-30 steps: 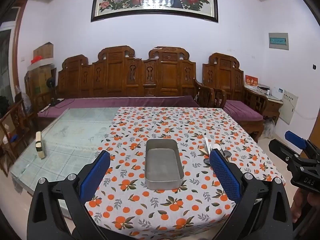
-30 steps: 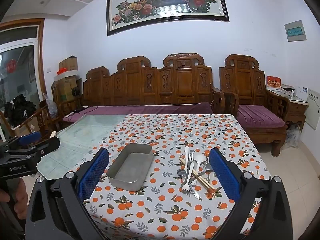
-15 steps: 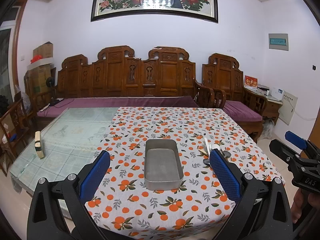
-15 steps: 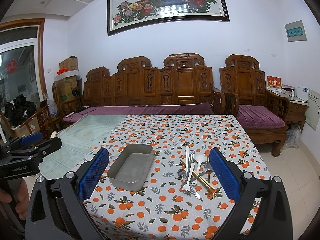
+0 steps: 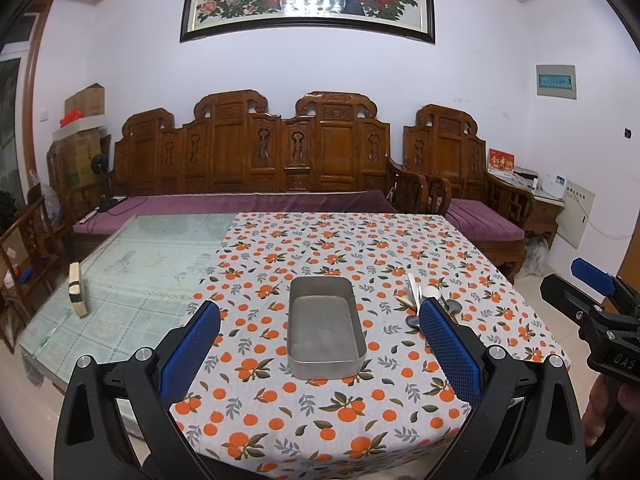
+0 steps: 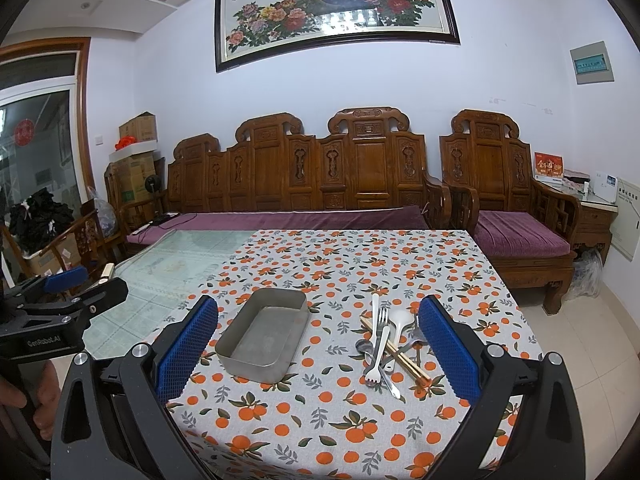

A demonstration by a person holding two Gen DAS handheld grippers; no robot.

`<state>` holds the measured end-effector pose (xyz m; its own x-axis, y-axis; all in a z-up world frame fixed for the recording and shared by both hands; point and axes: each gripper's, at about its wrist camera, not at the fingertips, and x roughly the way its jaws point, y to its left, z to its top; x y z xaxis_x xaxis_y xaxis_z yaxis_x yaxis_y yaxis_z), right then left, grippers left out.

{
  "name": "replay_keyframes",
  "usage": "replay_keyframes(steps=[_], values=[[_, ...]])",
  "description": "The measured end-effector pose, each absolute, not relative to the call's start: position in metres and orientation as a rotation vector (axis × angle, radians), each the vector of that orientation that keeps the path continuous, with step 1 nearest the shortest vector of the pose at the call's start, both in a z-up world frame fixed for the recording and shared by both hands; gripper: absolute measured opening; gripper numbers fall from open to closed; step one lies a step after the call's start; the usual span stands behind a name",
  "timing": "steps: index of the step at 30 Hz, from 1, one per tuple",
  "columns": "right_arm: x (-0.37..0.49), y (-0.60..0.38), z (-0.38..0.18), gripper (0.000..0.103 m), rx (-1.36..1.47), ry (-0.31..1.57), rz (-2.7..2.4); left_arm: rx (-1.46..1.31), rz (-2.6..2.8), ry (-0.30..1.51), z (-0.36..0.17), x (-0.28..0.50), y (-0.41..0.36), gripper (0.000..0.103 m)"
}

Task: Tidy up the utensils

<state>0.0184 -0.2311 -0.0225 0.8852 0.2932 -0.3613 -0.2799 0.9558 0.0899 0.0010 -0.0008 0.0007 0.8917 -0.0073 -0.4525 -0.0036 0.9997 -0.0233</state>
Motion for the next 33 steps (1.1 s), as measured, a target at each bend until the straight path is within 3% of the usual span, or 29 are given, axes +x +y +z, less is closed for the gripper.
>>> replay_keyframes(steps=[33], values=[[0.0181,-0.2360,-0.0251,0.100,0.038,0.377,0.299,-0.022,-0.007,0.466,-0.0010,-0.0008,-0.0050,0.096]])
